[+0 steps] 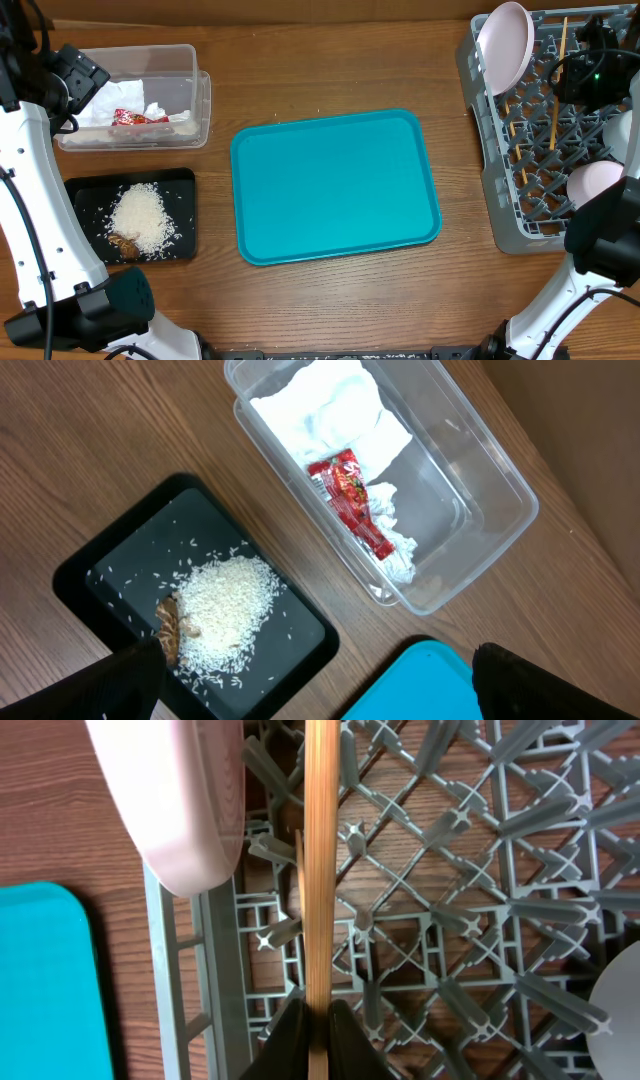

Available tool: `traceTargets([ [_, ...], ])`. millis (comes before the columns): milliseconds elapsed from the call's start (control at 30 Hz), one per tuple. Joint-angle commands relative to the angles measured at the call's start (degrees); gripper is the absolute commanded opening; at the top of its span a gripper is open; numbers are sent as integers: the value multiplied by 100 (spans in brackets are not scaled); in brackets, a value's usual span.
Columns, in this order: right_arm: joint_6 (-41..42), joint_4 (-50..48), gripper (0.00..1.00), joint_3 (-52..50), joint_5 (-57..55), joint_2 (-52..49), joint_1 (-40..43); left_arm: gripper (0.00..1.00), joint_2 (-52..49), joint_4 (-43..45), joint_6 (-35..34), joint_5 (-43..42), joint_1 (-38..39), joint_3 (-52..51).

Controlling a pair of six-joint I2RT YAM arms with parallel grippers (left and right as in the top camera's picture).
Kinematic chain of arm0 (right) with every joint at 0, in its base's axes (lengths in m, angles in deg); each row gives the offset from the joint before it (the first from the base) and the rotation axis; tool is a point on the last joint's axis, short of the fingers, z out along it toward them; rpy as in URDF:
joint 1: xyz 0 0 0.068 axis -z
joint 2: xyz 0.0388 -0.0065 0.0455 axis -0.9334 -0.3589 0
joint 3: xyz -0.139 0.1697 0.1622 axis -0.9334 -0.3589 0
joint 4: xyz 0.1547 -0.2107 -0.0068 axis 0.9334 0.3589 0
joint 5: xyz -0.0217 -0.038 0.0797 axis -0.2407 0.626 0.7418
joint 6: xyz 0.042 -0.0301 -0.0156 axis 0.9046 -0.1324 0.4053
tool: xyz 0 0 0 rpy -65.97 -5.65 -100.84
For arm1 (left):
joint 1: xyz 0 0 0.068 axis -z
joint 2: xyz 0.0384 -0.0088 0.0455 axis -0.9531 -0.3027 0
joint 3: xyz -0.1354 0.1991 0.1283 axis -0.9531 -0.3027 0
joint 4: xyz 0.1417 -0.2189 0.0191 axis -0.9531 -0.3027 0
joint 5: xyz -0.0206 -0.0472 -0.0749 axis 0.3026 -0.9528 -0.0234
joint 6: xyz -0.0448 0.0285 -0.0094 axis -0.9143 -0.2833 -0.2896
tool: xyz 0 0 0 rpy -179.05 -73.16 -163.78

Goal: Sort waste into correct bins and load items into the dishwasher

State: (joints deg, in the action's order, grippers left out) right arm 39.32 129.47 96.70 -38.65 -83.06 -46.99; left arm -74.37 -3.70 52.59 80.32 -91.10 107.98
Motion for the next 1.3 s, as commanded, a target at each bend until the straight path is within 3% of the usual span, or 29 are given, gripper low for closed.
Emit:
traceTargets([
  [0,-289,44,9,66,107,-2,-24,100,-52,15,105,74,37,-4],
  [367,-573,275,12,66,398,-378,-15,100,-52,15,103,74,37,-4],
  [533,-254,260,22,68,420,-378,-15,100,-52,15,105,74,37,-4],
  [733,192,321,23,74,892,-273,-15,100,-52,15,105,74,37,-4],
  [1033,1237,492,28,76,1801,737,31,100,-52,15,105,74,37,-4],
  [1267,1491,1744,28,76,1895,1825,39,100,-52,15,105,74,37,-4],
])
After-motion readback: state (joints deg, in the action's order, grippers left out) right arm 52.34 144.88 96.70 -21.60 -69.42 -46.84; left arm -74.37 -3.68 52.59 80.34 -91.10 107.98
